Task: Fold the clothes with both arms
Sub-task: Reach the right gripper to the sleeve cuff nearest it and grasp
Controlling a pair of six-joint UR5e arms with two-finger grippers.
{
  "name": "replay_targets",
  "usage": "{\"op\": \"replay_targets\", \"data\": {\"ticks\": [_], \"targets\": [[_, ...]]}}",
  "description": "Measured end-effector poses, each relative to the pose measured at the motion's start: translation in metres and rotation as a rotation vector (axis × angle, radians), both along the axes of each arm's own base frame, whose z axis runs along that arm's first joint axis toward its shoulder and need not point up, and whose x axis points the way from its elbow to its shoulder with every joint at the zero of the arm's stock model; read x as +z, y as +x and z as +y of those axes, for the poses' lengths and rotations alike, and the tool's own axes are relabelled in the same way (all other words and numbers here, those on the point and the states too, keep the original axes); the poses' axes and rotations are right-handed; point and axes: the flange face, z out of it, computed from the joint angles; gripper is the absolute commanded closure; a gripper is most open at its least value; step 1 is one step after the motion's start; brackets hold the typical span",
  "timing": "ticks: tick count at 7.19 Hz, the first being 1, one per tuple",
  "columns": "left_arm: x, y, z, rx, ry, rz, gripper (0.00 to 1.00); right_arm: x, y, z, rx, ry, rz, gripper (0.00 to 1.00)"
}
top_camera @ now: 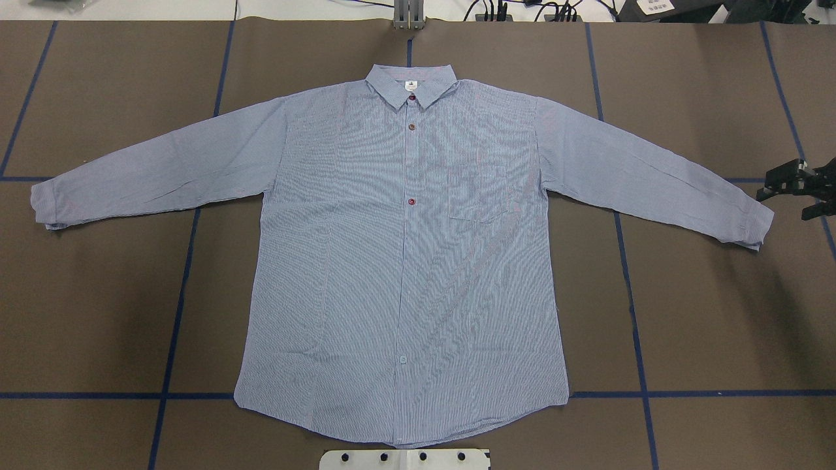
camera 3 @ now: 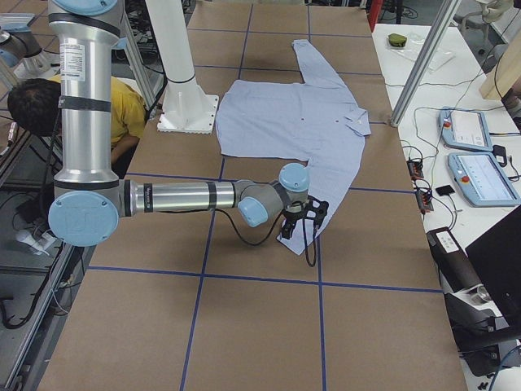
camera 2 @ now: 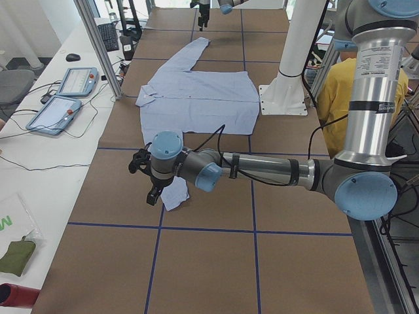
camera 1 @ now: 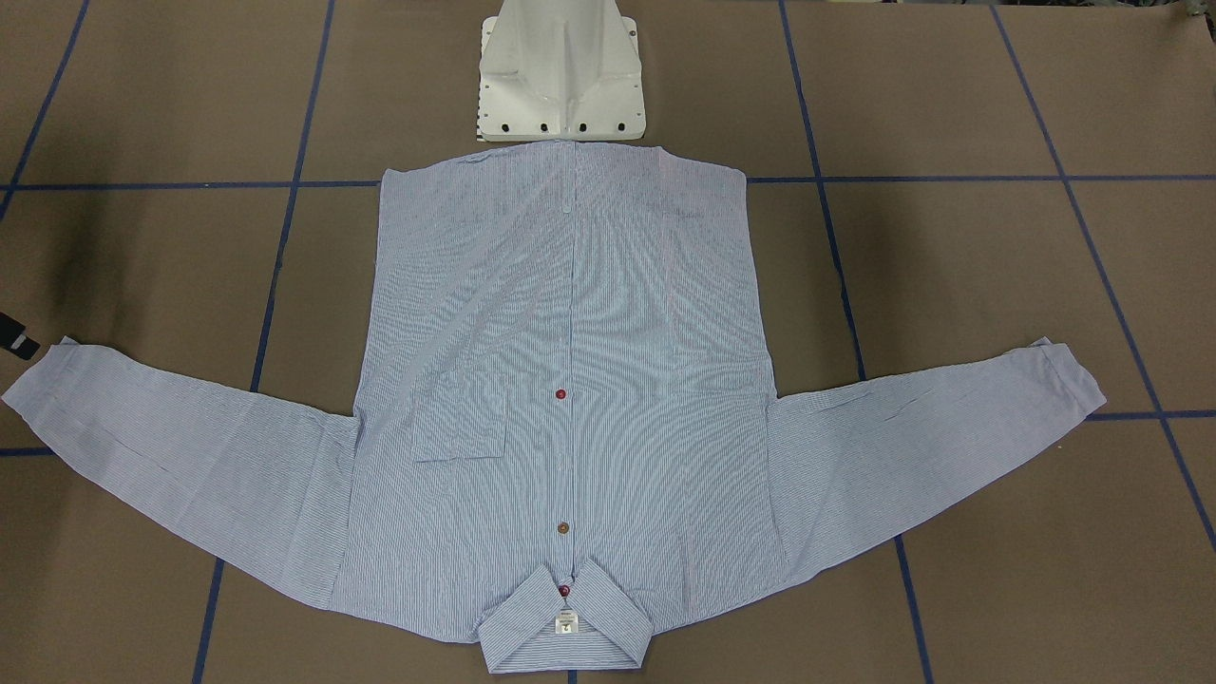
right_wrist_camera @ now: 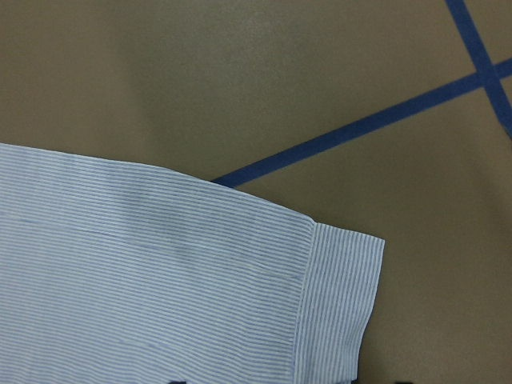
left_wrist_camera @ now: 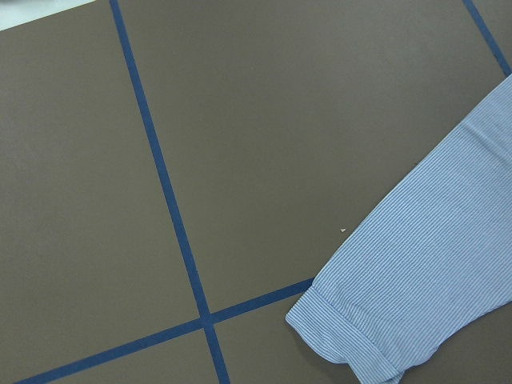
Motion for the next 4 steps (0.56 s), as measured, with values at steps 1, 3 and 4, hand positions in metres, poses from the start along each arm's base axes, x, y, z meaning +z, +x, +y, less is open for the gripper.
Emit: {"op": "replay_targets", "data": {"ticks": [1, 3, 4], "targets": [[0.0, 0.0, 0.0, 0.0, 0.0, 0.0, 0.0, 0.002, -0.009, 0.006, 0.042, -0.041, -0.004, 0.14], [0.0, 0.0, 0.0, 0.0, 0.0, -0.001, 0.0, 0.005, -0.039, 0.013, 0.13, -0.113, 0.026, 0.16], [0.0, 0.0, 0.0, 0.0, 0.0, 0.0, 0.0, 0.007, -0.045, 0.016, 0.159, -0.134, 0.03, 0.17]]}}
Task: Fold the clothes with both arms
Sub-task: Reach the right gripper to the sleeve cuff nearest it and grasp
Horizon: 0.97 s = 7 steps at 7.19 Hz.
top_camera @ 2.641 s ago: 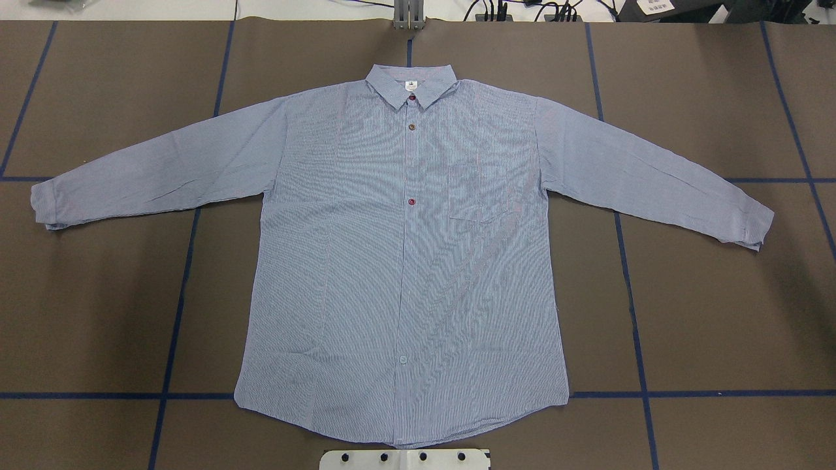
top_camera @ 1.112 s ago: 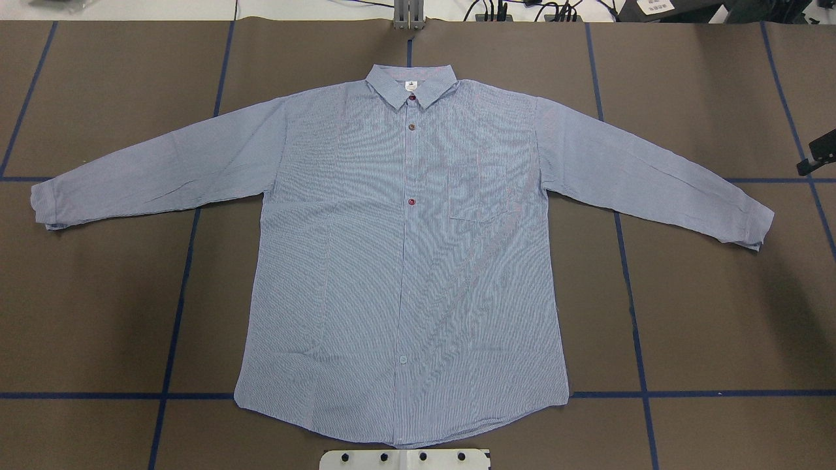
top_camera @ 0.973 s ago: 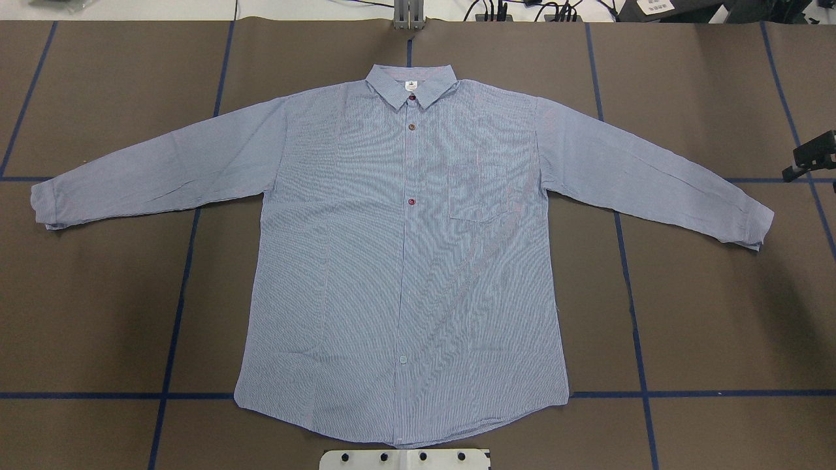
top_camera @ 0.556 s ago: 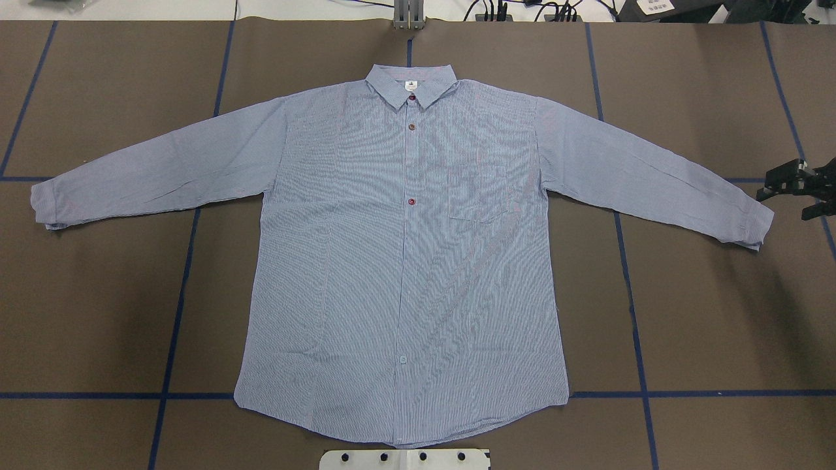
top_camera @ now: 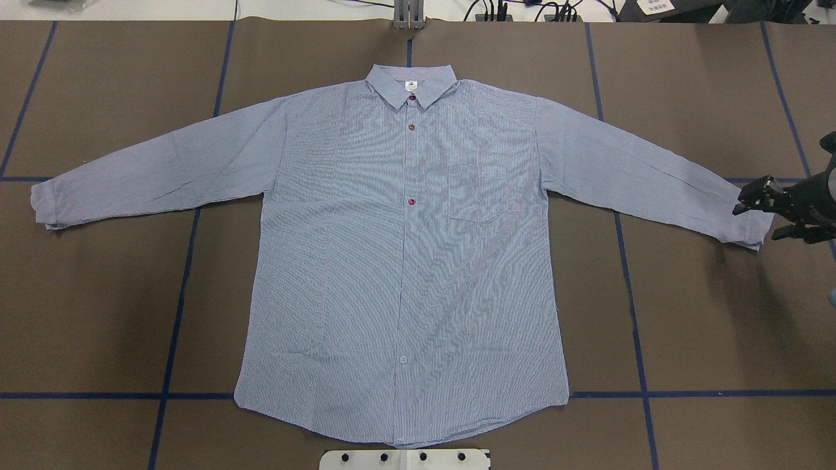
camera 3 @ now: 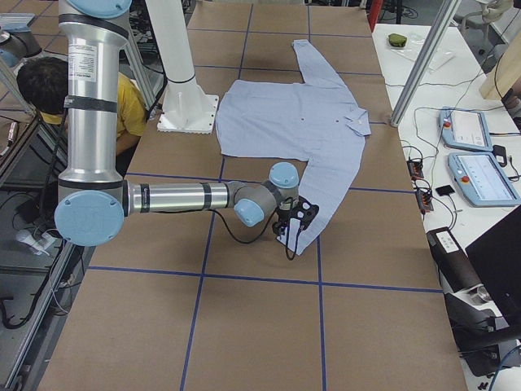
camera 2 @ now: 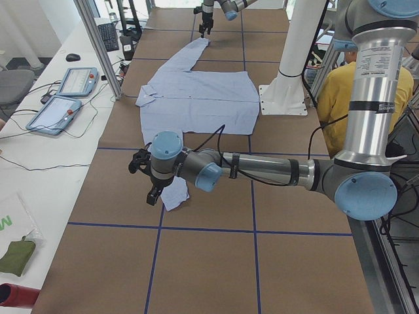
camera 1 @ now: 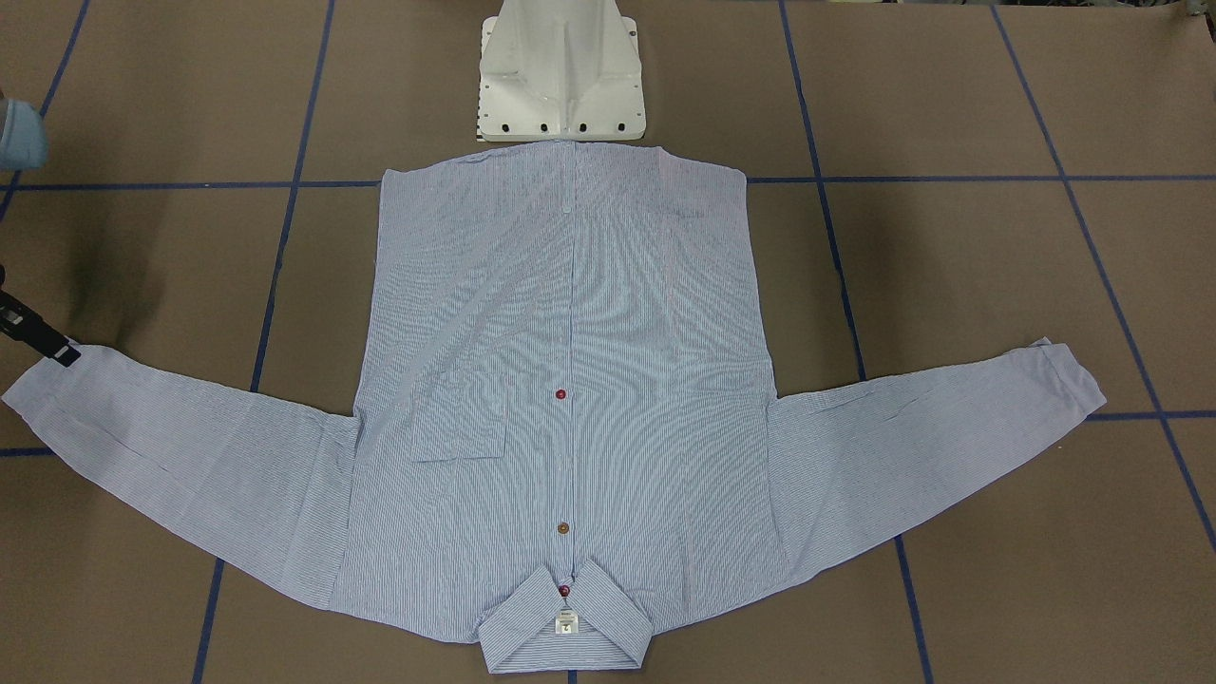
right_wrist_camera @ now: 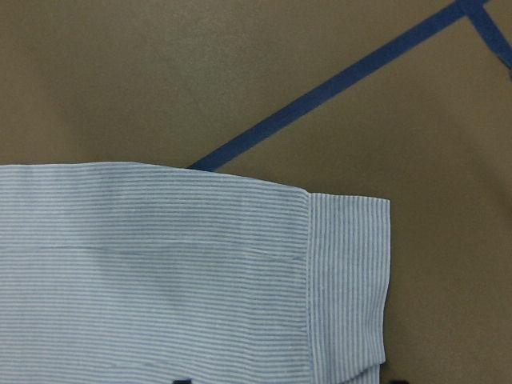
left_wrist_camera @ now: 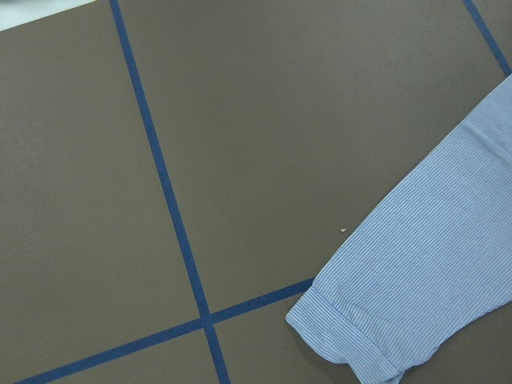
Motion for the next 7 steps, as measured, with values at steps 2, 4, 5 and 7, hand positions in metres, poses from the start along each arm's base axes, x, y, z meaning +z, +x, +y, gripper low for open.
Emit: {"op": "replay_targets", "data": {"ticks": [2, 4, 5, 7], "targets": [[0.0, 0.0, 0.0, 0.0, 0.001, 0.0, 0.0, 0.015, -0.003, 0.008, 0.014, -0.027, 0.007, 0.17], [-0.001, -0.001, 0.001, -0.001, 0.001, 0.0, 0.0, 0.033, -0.006, 0.011, 0.011, -0.022, 0.001, 0.23], [-0.001, -0.001, 0.001, -0.001, 0.001, 0.0, 0.0, 0.037, -0.007, 0.01, 0.013, -0.014, -0.007, 0.26], [-0.001, -0.001, 0.001, -0.002, 0.001, 0.001, 0.0, 0.041, -0.008, 0.01, 0.015, -0.013, -0.011, 0.82]]}}
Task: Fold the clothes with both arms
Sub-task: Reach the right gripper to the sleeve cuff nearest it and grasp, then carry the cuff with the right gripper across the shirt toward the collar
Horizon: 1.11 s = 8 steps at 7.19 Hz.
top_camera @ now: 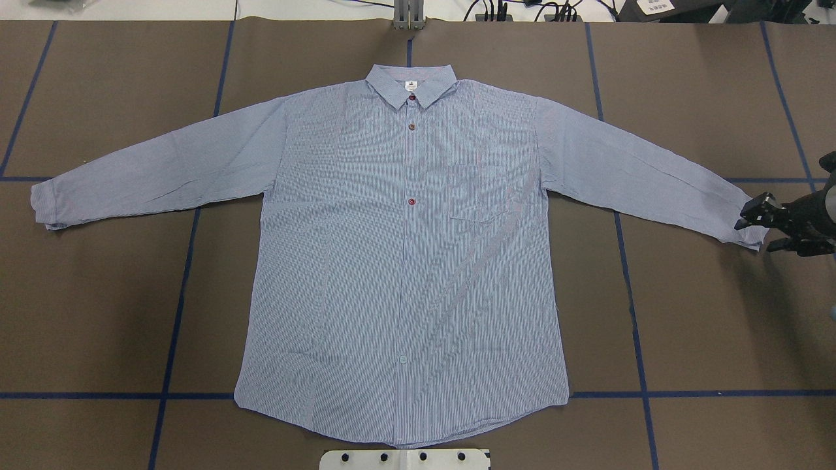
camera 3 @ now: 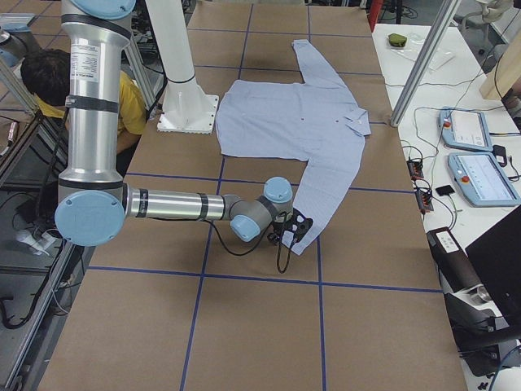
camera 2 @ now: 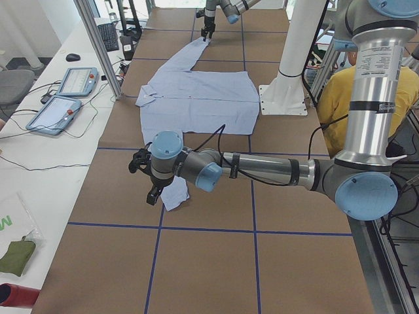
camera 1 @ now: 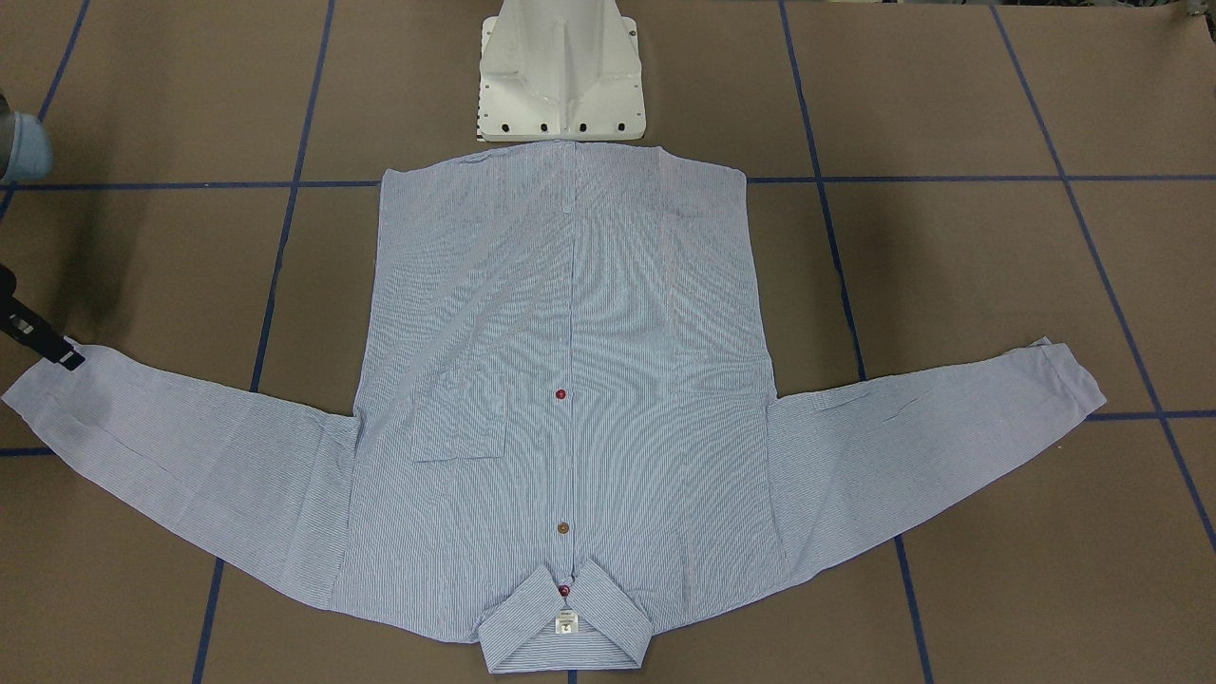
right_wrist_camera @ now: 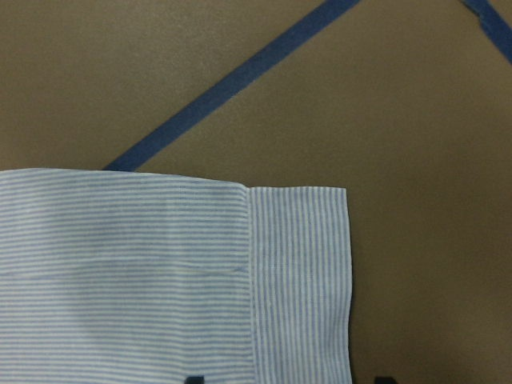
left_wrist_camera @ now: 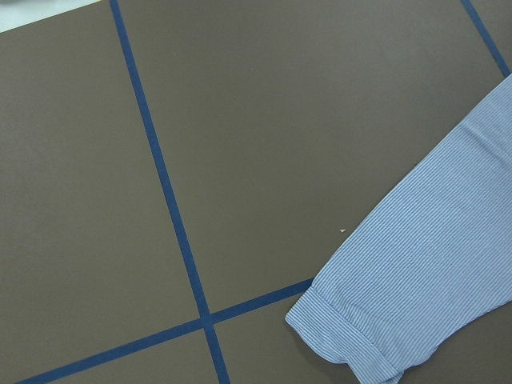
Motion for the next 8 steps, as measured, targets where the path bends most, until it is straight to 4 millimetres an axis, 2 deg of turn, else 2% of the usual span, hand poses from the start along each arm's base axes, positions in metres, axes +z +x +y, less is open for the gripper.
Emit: {"op": "replay_targets", "data": {"ticks": [1, 4, 5, 6, 7, 8], "targets": [[0.0, 0.0, 0.0, 0.0, 0.0, 0.0, 0.0, 0.0, -0.001, 0.0, 0.006, -0.006, -0.002, 1.0], [0.001, 0.0, 0.001, 0.0, -0.002, 0.0, 0.0, -0.007, -0.003, -0.001, 0.013, -0.009, -0.017, 1.0], [0.001, 0.0, 0.001, 0.0, -0.002, 0.0, 0.0, -0.025, -0.003, -0.002, 0.012, 0.016, -0.036, 1.0], [0.0, 0.0, 0.001, 0.0, 0.0, 0.0, 0.0, -0.061, -0.005, -0.004, 0.011, 0.062, -0.067, 1.0], [-0.001, 0.0, 0.001, 0.0, 0.001, 0.0, 0.0, -0.111, -0.012, -0.015, 0.009, 0.107, -0.094, 1.0], [-0.001, 0.0, 0.001, 0.0, 0.002, 0.0, 0.0, -0.169, -0.034, -0.041, 0.001, 0.133, -0.107, 1.0]]}}
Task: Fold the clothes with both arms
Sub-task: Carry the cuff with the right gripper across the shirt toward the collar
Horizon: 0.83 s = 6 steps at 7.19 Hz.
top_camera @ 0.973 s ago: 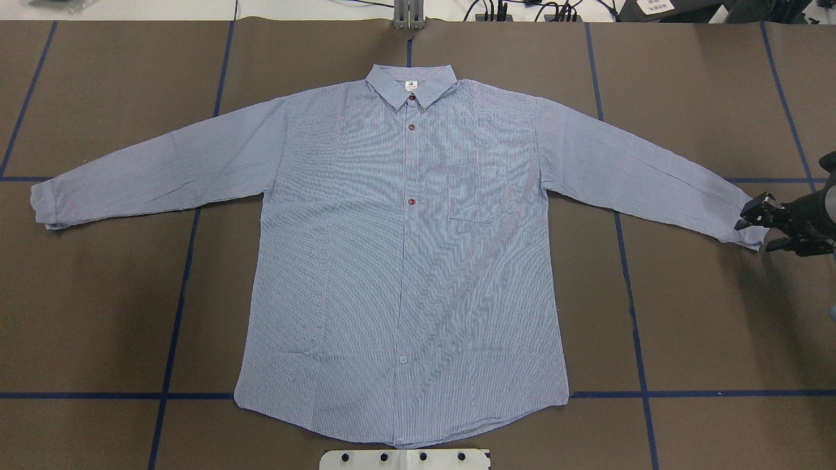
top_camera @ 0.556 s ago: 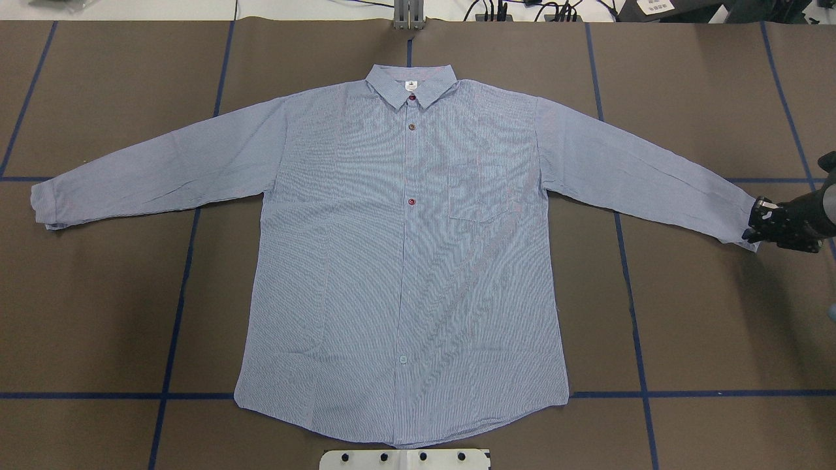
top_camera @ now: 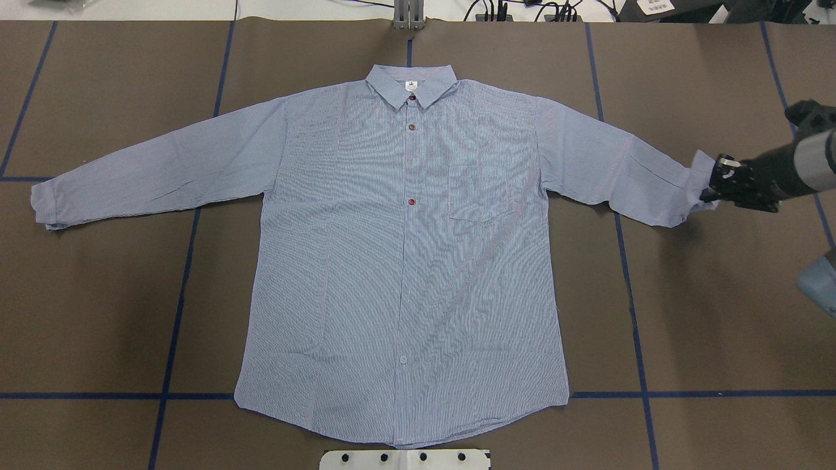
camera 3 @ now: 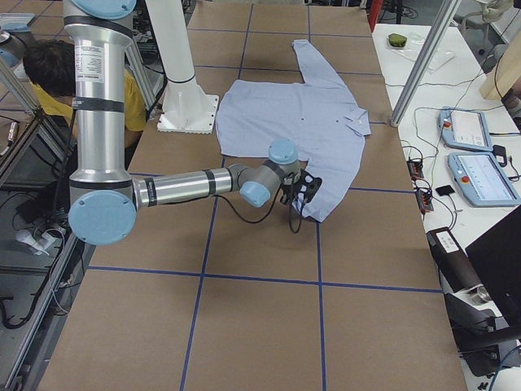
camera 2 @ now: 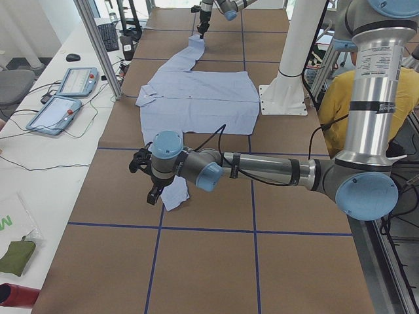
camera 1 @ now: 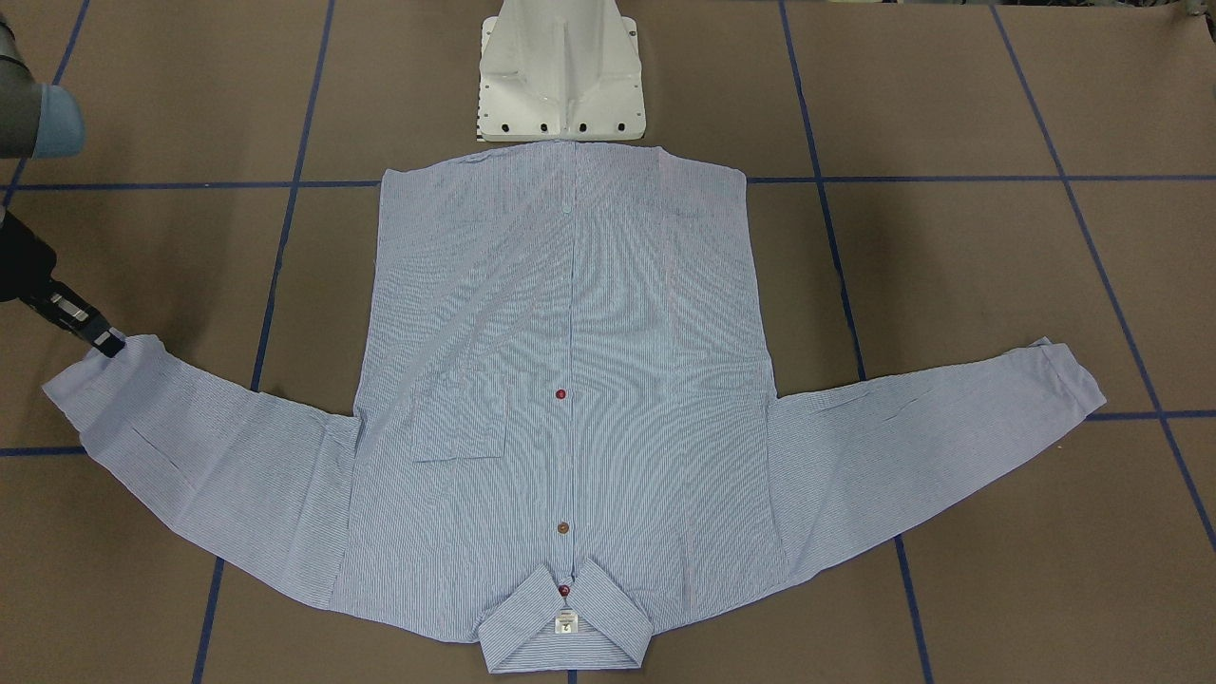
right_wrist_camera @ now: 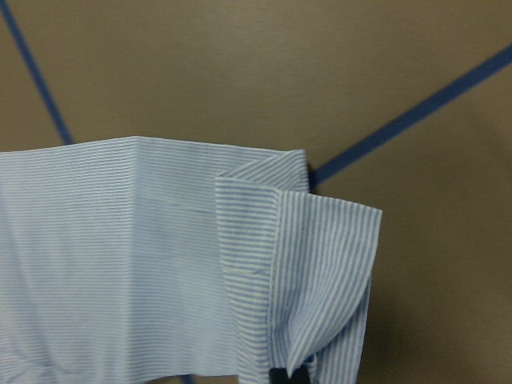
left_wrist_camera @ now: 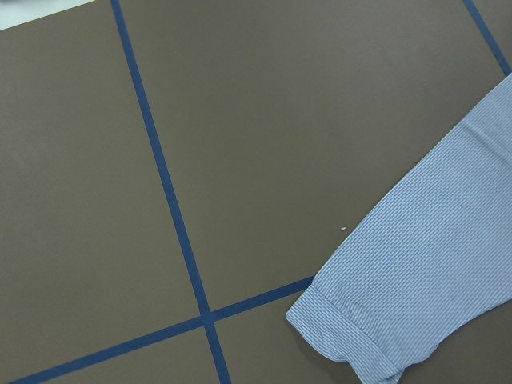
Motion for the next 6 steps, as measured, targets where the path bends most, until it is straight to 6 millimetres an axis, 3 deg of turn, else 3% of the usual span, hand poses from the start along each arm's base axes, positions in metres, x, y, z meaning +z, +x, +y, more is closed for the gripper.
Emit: {"op": "replay_targets", "data": {"ticks": [2, 3, 6], "targets": [[-0.001, 0.0, 0.0, 0.0, 0.001, 0.0, 0.0, -0.125, -0.085, -0.049, -0.041, 0.024, 0.032, 1.0], [-0.001, 0.0, 0.0, 0.0, 0.001, 0.0, 0.0, -0.175, -0.128, -0.063, -0.056, 0.051, 0.045, 1.0], [-0.002, 0.0, -0.001, 0.001, 0.004, 0.0, 0.0, -0.287, -0.241, -0.103, -0.022, 0.093, 0.041, 1.0]]}}
